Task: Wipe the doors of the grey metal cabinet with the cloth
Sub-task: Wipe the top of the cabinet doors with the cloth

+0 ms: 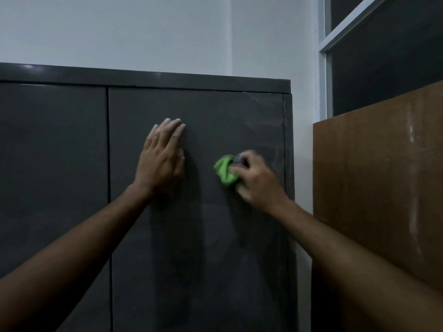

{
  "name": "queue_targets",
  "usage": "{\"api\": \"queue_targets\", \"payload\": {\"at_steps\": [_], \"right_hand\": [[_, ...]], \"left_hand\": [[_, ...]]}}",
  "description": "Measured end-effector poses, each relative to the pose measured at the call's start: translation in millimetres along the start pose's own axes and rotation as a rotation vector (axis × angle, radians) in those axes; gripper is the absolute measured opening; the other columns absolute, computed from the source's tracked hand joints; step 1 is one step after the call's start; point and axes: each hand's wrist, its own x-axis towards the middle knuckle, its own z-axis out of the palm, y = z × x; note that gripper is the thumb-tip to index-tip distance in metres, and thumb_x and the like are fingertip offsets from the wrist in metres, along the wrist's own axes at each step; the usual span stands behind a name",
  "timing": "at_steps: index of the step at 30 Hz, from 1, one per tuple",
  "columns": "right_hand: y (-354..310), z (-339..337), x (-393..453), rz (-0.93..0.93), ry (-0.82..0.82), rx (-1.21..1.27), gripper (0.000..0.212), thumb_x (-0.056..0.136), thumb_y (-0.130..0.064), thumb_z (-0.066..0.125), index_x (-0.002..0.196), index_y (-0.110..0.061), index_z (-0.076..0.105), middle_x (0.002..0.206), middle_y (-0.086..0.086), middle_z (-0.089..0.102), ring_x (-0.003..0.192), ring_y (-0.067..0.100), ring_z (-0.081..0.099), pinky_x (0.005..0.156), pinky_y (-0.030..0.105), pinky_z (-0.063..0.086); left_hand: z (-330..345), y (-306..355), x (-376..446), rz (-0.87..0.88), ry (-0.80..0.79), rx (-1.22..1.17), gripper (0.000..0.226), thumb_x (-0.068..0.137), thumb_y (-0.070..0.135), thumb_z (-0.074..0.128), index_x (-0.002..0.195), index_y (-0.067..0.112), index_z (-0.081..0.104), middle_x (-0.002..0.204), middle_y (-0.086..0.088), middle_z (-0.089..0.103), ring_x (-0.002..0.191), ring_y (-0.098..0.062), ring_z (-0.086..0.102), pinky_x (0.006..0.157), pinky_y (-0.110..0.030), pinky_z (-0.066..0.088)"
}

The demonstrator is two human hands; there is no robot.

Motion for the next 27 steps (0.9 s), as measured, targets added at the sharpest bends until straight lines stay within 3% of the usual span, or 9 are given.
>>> {"api": "queue_targets", "payload": {"at_steps": [2,3,8,10,14,19,21,24,27], "right_hand": [[10.4,-7.0,-15.3,-0.287,-0.217,-0.045,0.037,0.082,-0.03,0.075,0.116,-0.019,0.07,0.123,0.009,0.052,0.1,0.024,0.056,0.08,0.039,0.056],[22.4,-14.7,-13.1,-0.3,-0.245,-0.071,0.036,0.082,-0.033,0.075,0.115,-0.02,0.07,0.122,0.008,0.052,0.099,0.023,0.056,0.079,0.04,0.057],[38.5,-21.9,48.2,0.26,0.199,0.03,0.036,0.083,-0.017,0.069,0.119,-0.016,0.068,0.118,0.011,0.049,0.104,0.03,0.053,0.081,0.049,0.055],[19.2,-10.7,55.0,0.104,0.16,0.022,0.038,0.083,-0.017,0.065,0.121,-0.015,0.068,0.121,0.014,0.05,0.102,0.033,0.053,0.081,0.05,0.054],[37.6,-21.4,46.2,-0.405,-0.137,-0.095,0.036,0.085,-0.04,0.07,0.114,-0.019,0.07,0.118,0.008,0.053,0.096,0.023,0.056,0.076,0.042,0.057],[61.1,-28.7,110.2,0.17,0.31,-0.021,0.032,0.082,-0.022,0.07,0.113,-0.015,0.069,0.114,0.012,0.051,0.1,0.031,0.054,0.076,0.049,0.055],[43.4,-15.5,112.0,0.058,0.287,-0.058,0.036,0.082,-0.022,0.065,0.117,-0.016,0.068,0.12,0.013,0.052,0.101,0.033,0.053,0.08,0.048,0.051],[44.5,-17.2,92.5,-0.395,0.027,-0.133,0.036,0.085,-0.038,0.062,0.115,-0.019,0.068,0.121,0.011,0.055,0.098,0.027,0.055,0.078,0.039,0.048],[74.0,-35.2,122.0,-0.235,0.191,-0.174,0.035,0.084,-0.04,0.061,0.109,-0.017,0.069,0.113,0.012,0.056,0.097,0.03,0.056,0.079,0.046,0.052]], "left_hand": [[6.1,11.6,6.6,-0.009,-0.003,-0.005,0.062,0.1,0.026,0.043,0.157,0.004,0.038,0.164,-0.018,0.036,0.155,-0.035,0.028,0.13,-0.052,0.018],[8.0,13.9,9.7,-0.023,-0.001,0.002,0.062,0.099,0.026,0.043,0.157,0.004,0.038,0.164,-0.018,0.036,0.155,-0.035,0.028,0.131,-0.05,0.017],[16.5,17.4,23.6,-0.137,0.021,0.006,0.062,0.099,0.028,0.041,0.157,0.005,0.038,0.164,-0.016,0.035,0.156,-0.034,0.026,0.131,-0.048,0.014],[19.7,14.5,24.2,-0.131,0.03,0.027,0.062,0.099,0.029,0.041,0.156,0.004,0.039,0.163,-0.016,0.036,0.155,-0.035,0.028,0.131,-0.048,0.015],[22.4,1.7,20.4,-0.039,0.021,0.103,0.064,0.1,0.031,0.04,0.158,0.003,0.038,0.165,-0.018,0.035,0.155,-0.036,0.029,0.13,-0.05,0.019],[26.0,-3.3,15.9,-0.009,0.028,0.144,0.065,0.103,0.032,0.039,0.161,0.004,0.034,0.168,-0.015,0.032,0.157,-0.034,0.026,0.131,-0.048,0.016],[26.6,-3.8,14.7,-0.003,0.037,0.142,0.065,0.103,0.032,0.039,0.16,0.003,0.034,0.168,-0.015,0.032,0.157,-0.034,0.027,0.131,-0.047,0.016],[26.7,-4.3,15.1,0.002,0.042,0.144,0.065,0.103,0.033,0.039,0.16,0.003,0.035,0.168,-0.015,0.032,0.157,-0.034,0.027,0.131,-0.047,0.016],[27.5,-4.4,14.4,-0.003,0.042,0.149,0.065,0.103,0.033,0.038,0.161,0.003,0.034,0.168,-0.015,0.032,0.158,-0.034,0.026,0.131,-0.048,0.017]]}}
